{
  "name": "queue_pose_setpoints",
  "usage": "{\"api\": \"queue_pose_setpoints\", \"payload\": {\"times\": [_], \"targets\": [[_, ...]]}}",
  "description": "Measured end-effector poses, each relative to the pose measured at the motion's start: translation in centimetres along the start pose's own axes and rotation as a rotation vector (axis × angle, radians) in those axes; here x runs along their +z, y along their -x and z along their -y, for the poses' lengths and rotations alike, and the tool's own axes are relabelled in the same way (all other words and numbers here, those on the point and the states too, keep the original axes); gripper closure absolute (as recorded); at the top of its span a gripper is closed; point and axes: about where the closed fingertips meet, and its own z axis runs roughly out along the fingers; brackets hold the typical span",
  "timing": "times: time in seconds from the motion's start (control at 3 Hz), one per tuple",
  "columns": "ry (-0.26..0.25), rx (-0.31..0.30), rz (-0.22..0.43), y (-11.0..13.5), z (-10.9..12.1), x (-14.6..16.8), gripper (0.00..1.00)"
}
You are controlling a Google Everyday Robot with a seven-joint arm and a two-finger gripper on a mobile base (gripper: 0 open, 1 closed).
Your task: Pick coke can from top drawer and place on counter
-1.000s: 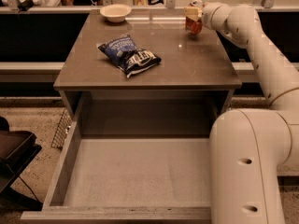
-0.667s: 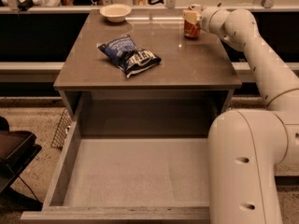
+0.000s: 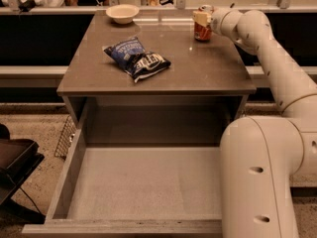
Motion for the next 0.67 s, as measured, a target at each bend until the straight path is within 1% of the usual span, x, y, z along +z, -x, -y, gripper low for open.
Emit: {"api": "queue_pose_setpoints", "payload": {"times": [0.67], "targets": [[0.006,0.002,-0.003,-0.26,-0.47,0.40,0.15]]}}
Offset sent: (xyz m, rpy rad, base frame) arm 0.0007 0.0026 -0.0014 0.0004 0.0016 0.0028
